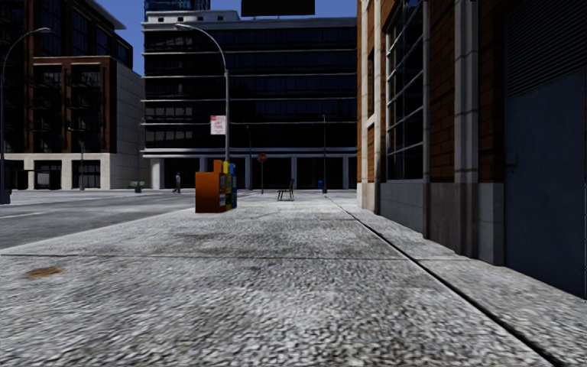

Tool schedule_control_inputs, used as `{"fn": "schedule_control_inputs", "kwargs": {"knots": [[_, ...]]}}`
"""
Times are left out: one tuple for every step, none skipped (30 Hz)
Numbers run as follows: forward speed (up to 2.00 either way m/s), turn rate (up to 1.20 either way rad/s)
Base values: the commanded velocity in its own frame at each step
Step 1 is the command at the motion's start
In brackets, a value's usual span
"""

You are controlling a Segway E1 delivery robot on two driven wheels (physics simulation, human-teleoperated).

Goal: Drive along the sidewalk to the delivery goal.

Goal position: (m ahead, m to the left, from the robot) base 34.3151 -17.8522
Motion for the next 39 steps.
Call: {"fn": "schedule_control_inputs", "kwargs": {"knots": [[2.0,0.0],[2.0,0.0],[2.0,0.0],[2.0,0.0],[2.0,0.0],[2.0,0.0],[2.0,0.0],[2.0,0.0],[2.0,0.0],[2.0,0.0],[2.0,0.0],[2.0,0.0],[2.0,0.0],[2.0,0.0],[2.0,0.0],[2.0,0.0],[2.0,0.0],[2.0,0.0],[2.0,0.0],[2.0,0.0],[2.0,0.0],[2.0,0.0],[2.0,0.0],[2.0,0.0],[2.0,0.0],[2.0,0.0],[2.0,0.0],[2.0,0.0],[2.0,0.0],[2.0,0.0],[2.0,0.0],[2.0,0.0],[2.0,0.0],[2.0,0.0],[2.0,0.0],[2.0,0.0],[2.0,0.0],[2.0,0.0],[2.0,0.0]]}}
